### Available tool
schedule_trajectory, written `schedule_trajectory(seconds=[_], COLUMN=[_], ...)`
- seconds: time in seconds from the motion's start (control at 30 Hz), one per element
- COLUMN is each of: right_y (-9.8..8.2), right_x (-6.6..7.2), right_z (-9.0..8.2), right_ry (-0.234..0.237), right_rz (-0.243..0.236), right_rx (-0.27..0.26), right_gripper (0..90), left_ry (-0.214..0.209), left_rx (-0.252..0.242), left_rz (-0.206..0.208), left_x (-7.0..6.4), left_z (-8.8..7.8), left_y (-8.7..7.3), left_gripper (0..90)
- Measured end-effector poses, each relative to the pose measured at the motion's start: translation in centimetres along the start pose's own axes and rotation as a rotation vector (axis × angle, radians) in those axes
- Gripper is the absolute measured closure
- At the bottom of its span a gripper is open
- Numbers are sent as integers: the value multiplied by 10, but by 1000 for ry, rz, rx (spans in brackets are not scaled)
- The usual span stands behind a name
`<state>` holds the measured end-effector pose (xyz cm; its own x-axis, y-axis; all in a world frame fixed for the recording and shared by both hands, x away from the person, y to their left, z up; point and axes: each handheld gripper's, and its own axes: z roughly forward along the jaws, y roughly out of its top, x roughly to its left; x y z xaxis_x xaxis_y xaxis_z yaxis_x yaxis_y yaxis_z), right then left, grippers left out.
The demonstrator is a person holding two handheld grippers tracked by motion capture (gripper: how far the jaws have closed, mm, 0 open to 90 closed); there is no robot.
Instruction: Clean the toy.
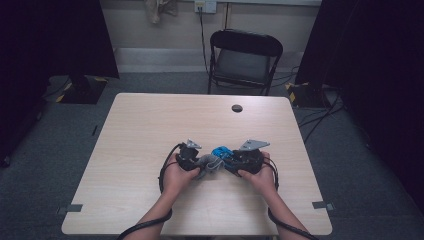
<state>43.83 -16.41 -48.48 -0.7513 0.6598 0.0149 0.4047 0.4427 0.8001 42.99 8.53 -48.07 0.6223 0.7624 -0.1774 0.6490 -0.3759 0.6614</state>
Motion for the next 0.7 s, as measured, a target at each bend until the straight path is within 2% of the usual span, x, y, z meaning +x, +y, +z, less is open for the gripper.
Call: schedule_trajectory(seconds=[0.27,0.7], right_y=[0,0], right_x=[0,0], right_z=[0,0], right_ry=[0,0], right_rz=[-1,-3], right_rx=[0,1], right_gripper=[500,500], left_ry=[12,67], left_rx=[5,8], left_rz=[-19,-34], left_x=[6,20], left_z=[-1,-5], left_y=[1,2], left_gripper=[685,686])
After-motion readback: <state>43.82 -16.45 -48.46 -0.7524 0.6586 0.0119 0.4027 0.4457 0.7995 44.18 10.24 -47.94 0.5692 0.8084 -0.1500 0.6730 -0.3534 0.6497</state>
